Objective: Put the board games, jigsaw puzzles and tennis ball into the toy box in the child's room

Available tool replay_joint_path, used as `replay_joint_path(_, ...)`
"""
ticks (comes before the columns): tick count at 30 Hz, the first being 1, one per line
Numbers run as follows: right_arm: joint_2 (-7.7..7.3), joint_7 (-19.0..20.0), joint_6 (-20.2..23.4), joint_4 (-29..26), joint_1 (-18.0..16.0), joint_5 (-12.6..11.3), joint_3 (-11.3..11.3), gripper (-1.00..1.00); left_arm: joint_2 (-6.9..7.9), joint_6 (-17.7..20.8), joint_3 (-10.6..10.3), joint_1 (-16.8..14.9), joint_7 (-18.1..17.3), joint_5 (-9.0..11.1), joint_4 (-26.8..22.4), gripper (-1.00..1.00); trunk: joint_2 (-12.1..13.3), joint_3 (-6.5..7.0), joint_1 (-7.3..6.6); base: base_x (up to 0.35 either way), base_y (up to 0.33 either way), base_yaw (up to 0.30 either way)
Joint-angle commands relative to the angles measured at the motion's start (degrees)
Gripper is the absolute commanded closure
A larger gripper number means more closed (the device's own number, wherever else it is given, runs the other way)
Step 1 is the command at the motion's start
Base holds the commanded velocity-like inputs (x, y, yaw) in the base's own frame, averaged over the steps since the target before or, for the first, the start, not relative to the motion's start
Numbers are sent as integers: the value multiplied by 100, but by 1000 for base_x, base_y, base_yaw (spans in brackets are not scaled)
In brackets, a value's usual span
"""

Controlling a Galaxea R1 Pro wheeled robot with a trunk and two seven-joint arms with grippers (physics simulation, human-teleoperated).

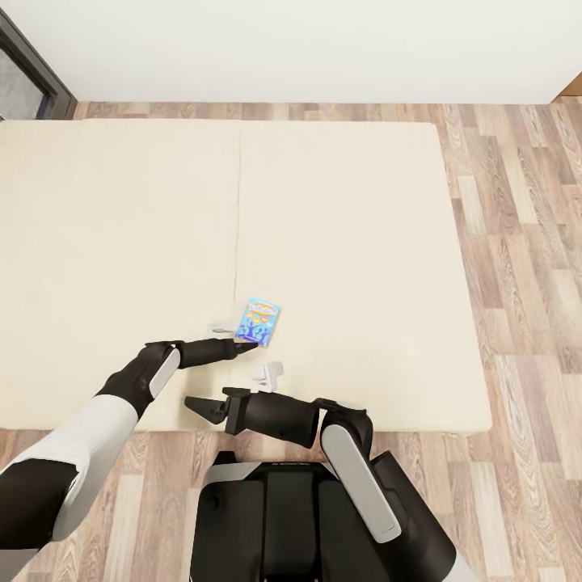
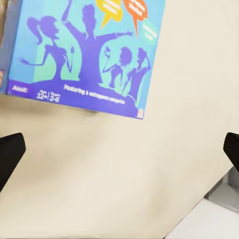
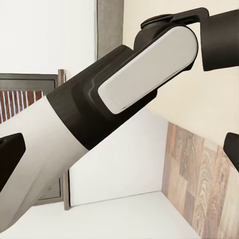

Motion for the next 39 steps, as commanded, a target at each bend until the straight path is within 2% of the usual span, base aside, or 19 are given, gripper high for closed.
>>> replay_joint_path(1, 3, 23, 25, -2, -2, 19, -7, -100, 8, 45, -30, -2, 10, 60, -5, -100, -9, -6, 3, 0, 115, 0)
replay_joint_path(24, 3, 28, 27, -2, -2, 19, -5, -100, 47, 60, 13, -2, 6, 56, -4, -100, -9, -6, 3, 0, 30, 0)
replay_joint_path(28, 3, 30, 32, -2, -2, 19, -4, -100, 92, 94, 28, -7, 39, 52, 0, -100, -9, -6, 3, 0, 0, 0)
replay_joint_path(36, 3, 31, 34, -2, -2, 19, -1, -100, 185, 201, 46, -179, 121, 51, 5, -100, -9, -6, 3, 0, 0, 0)
replay_joint_path(39, 3, 31, 34, -2, -2, 19, 3, -100, 189, 283, 48, -284, 272, 51, 9, -100, -9, -6, 3, 0, 0, 0)
